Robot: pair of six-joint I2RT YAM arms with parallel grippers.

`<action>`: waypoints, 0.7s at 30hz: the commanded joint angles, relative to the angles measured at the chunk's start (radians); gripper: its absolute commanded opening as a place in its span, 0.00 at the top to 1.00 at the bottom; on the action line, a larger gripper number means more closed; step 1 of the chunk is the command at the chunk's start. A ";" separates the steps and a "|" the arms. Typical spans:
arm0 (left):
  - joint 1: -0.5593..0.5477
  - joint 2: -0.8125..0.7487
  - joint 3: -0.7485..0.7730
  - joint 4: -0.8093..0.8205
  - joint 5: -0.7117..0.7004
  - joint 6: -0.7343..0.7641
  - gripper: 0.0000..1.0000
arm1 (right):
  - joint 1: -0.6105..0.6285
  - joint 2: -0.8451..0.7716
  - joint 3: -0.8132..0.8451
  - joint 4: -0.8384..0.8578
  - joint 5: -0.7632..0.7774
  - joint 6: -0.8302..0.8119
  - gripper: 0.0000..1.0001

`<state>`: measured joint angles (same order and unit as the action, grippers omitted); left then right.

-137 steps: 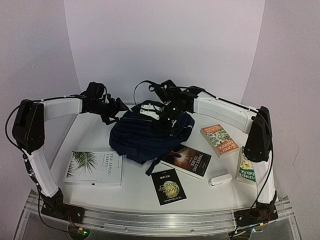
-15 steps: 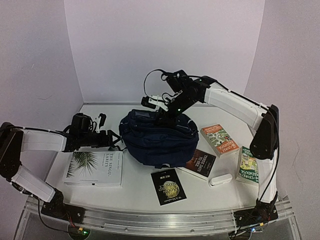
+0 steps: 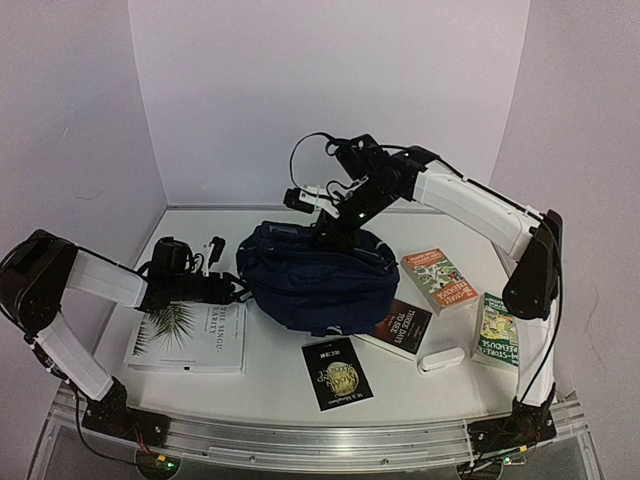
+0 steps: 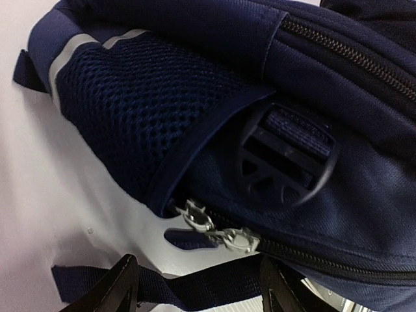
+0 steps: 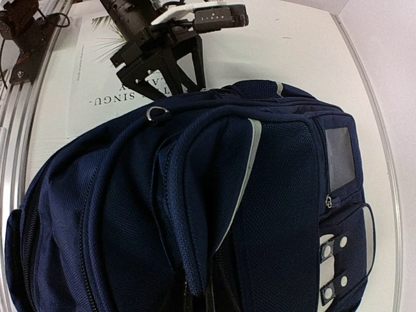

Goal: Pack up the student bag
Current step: Unzip the student bag at the center of the board.

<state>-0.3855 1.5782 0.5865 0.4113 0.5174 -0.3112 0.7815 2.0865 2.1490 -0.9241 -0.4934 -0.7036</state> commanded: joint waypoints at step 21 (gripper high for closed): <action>0.001 -0.056 0.055 0.015 0.048 0.042 0.94 | 0.002 -0.097 0.047 0.052 -0.031 -0.015 1.00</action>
<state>-0.3851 1.5940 0.6048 0.4871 0.6112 -0.2885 0.7795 2.0735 2.1490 -0.9375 -0.5068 -0.7042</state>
